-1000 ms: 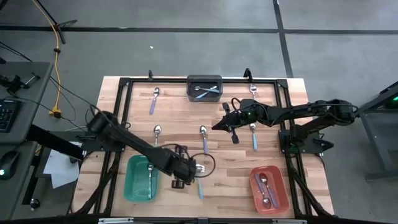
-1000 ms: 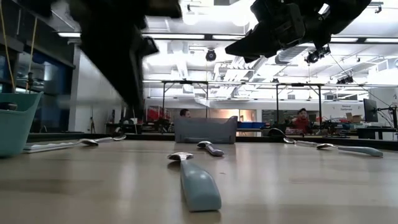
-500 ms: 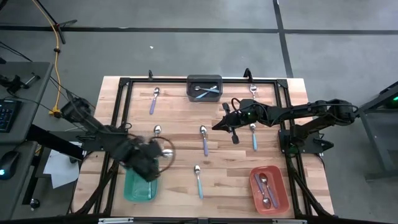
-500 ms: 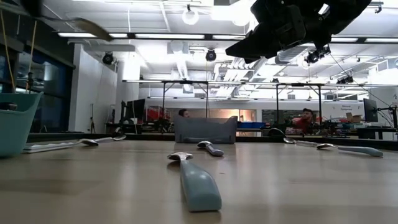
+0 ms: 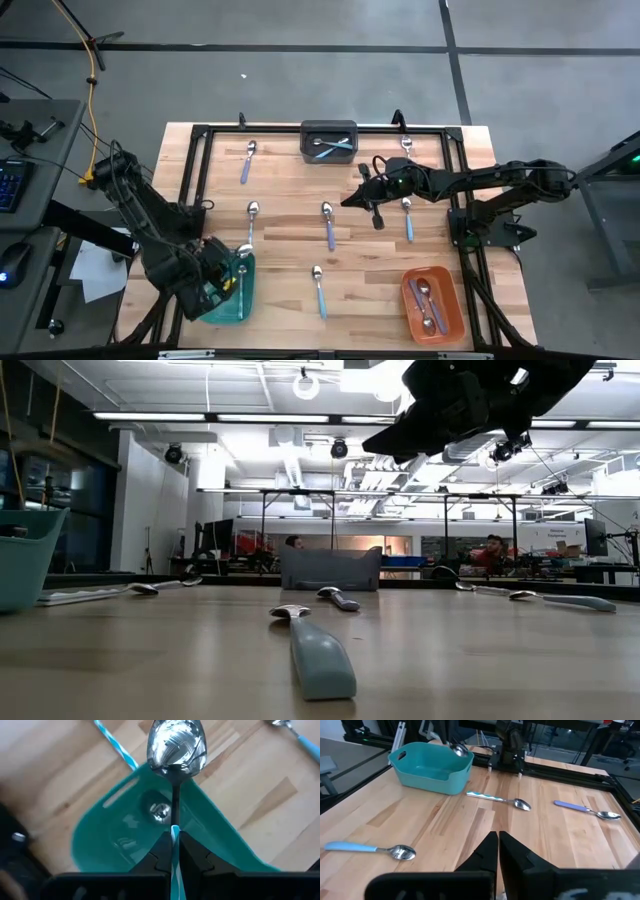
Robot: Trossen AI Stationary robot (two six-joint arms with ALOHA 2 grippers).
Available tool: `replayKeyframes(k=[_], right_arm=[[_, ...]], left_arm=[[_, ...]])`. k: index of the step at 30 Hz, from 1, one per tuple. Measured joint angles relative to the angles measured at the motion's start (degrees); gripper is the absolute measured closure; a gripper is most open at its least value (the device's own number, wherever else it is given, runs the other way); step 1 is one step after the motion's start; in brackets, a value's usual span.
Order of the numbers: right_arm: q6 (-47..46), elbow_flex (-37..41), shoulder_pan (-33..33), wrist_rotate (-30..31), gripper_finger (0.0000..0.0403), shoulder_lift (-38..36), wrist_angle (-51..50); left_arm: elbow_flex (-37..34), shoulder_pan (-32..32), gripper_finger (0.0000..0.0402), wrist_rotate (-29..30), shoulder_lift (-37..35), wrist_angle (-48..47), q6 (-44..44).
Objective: Sort silverware by color (type)
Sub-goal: Put the white and blue spoon into the blue bin
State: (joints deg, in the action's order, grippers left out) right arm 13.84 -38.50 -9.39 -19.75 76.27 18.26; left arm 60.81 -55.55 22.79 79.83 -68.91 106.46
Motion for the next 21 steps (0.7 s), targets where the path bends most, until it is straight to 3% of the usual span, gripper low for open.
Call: replayKeyframes(k=[7,21], right_arm=[[-0.1,0.0,0.0,-0.2,0.0403,0.0,0.0],[-0.4,0.0,0.0,-0.1,0.0403,0.0,-0.1]], left_arm=[[-5.8,-2.5,0.0398,-0.2,0.0,6.3,5.3],[-6.8,-2.6,0.0398,-0.2,4.8,10.0,5.5]])
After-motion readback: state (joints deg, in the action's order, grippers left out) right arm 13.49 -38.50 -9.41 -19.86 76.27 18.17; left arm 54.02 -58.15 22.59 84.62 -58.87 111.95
